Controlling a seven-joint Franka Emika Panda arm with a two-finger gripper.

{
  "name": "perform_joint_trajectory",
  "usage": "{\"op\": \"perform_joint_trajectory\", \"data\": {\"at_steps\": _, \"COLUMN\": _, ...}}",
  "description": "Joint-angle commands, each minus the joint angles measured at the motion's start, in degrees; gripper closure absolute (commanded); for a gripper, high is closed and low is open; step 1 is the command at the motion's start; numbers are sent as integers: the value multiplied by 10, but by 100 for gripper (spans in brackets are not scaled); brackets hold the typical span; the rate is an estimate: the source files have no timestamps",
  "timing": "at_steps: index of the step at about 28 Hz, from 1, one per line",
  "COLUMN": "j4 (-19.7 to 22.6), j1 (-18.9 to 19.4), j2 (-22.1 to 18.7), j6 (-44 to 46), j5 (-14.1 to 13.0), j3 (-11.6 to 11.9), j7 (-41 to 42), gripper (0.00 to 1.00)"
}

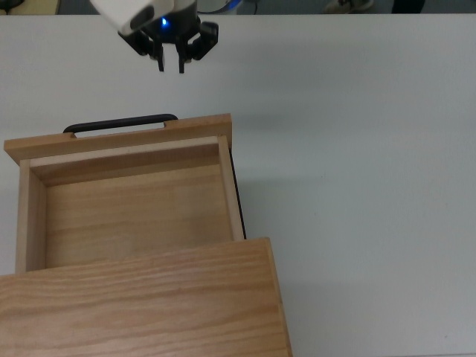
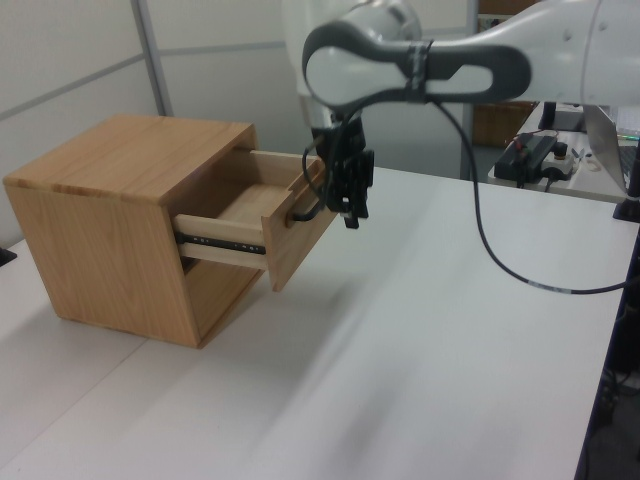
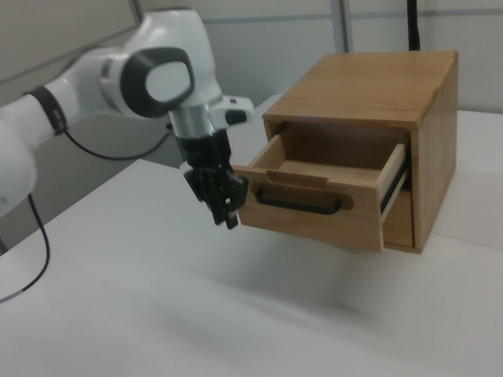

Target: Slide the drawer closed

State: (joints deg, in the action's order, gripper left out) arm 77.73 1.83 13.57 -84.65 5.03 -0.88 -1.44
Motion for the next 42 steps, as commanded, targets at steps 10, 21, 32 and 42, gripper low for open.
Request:
{"op": "perform_joint_trajectory", "data": {"at_steps": 10, "j4": 0, "j1": 10, "j2": 29, "j6": -106, "j5": 4, "j3": 0, "j7": -14, "gripper": 100}}
{"op": "perform_joint_trajectory", "data": {"at_steps": 21, "j4": 10, "j1": 17, "j2": 41, "j6": -231, "j5": 2, "j3": 0, "j7": -14, "gripper": 100}}
{"op": "perform_joint_trajectory", "data": {"at_steps": 32, "j4": 10, "j1": 16, "j2": 89, "j6": -444, "j5": 2, "j3": 0, "j7": -14, "gripper": 100}}
{"op": "perform_joint_trajectory", "data": {"at_steps": 42, "j4": 11, "j1": 17, "j2": 139, "j6": -687, "j5": 2, "j3": 0, "j7": -13, "gripper": 100}}
